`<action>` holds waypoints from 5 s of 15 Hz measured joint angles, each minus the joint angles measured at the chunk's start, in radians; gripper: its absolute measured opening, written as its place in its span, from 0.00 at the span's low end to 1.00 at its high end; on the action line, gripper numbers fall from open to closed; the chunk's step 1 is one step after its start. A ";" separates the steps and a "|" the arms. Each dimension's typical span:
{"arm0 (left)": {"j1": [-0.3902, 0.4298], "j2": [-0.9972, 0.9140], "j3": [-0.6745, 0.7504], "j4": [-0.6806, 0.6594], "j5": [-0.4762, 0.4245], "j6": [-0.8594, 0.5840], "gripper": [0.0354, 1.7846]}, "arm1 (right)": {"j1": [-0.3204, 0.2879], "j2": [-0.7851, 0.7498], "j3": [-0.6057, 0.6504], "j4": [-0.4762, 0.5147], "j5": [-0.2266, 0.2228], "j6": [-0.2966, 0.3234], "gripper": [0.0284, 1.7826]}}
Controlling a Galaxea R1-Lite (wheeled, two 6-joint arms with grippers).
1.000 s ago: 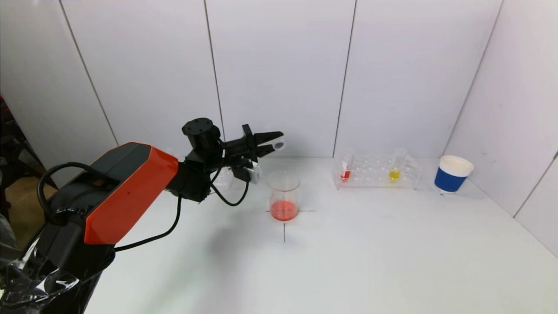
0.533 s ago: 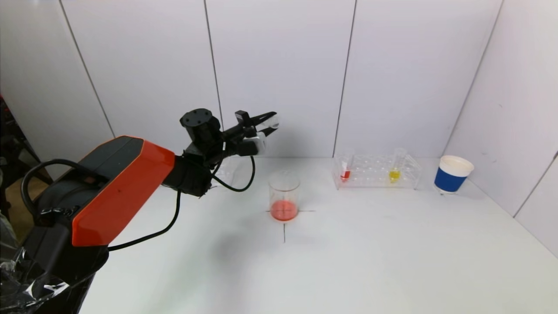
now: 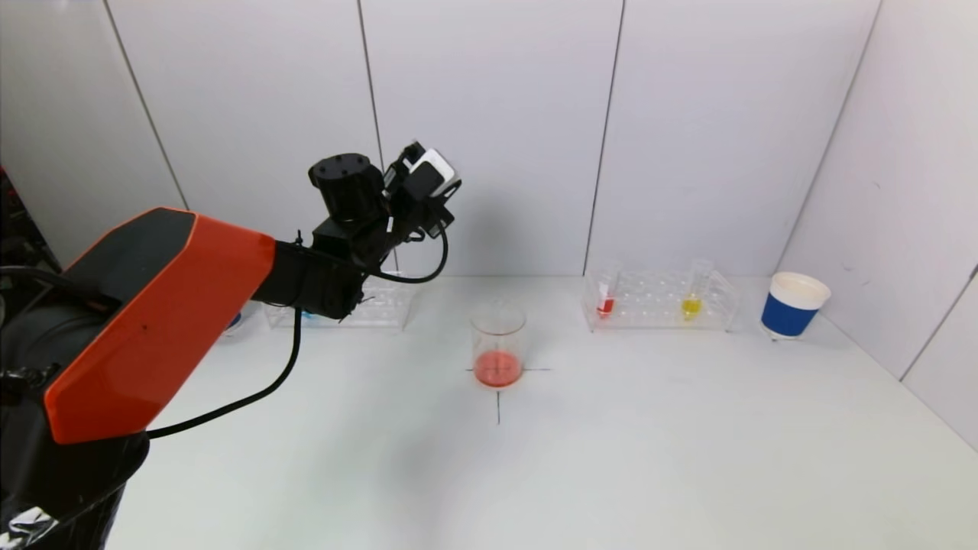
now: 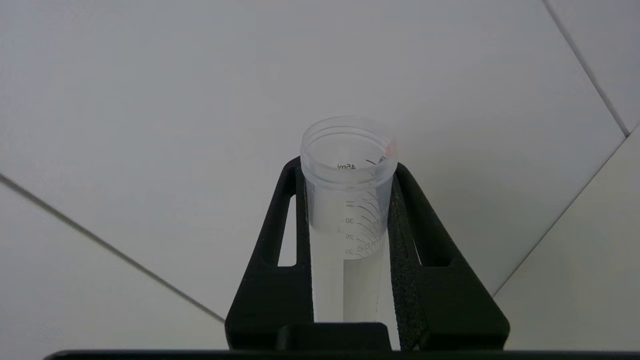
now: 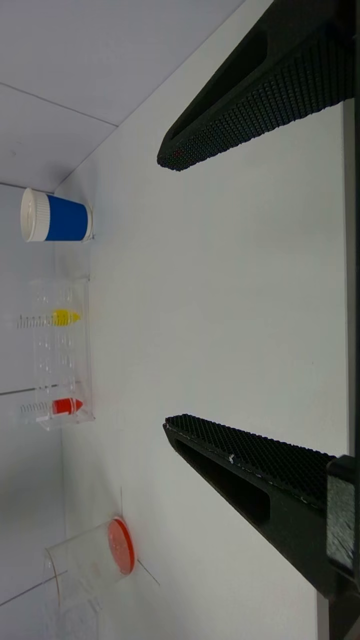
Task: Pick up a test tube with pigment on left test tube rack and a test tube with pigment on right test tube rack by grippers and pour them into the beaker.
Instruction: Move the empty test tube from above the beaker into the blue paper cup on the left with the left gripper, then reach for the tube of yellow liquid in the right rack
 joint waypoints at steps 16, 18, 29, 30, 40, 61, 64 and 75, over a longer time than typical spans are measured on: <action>0.447 -0.389 0.030 0.771 0.416 -0.523 0.24 | 0.000 0.000 0.000 0.000 0.000 0.000 1.00; 0.513 -0.398 0.061 0.765 0.412 -0.546 0.24 | 0.000 0.000 0.000 0.000 0.000 0.000 1.00; 0.655 -0.282 0.201 0.456 0.309 -0.656 0.24 | 0.000 0.000 0.000 0.000 0.000 0.000 1.00; 0.658 -0.259 0.211 0.419 0.287 -0.657 0.24 | 0.000 0.000 0.000 0.000 0.000 0.000 1.00; 0.639 -0.101 0.299 0.169 0.233 -0.650 0.24 | 0.000 0.000 0.000 0.000 0.000 0.000 1.00; 0.631 -0.064 0.339 0.130 0.229 -0.653 0.24 | 0.000 0.000 0.000 0.000 0.000 0.000 1.00; 0.632 -0.066 0.343 0.130 0.228 -0.652 0.27 | 0.000 0.000 0.000 0.000 0.000 0.000 1.00; 0.632 -0.087 0.368 0.113 0.198 -0.653 0.97 | 0.000 0.000 0.000 0.000 0.000 0.000 1.00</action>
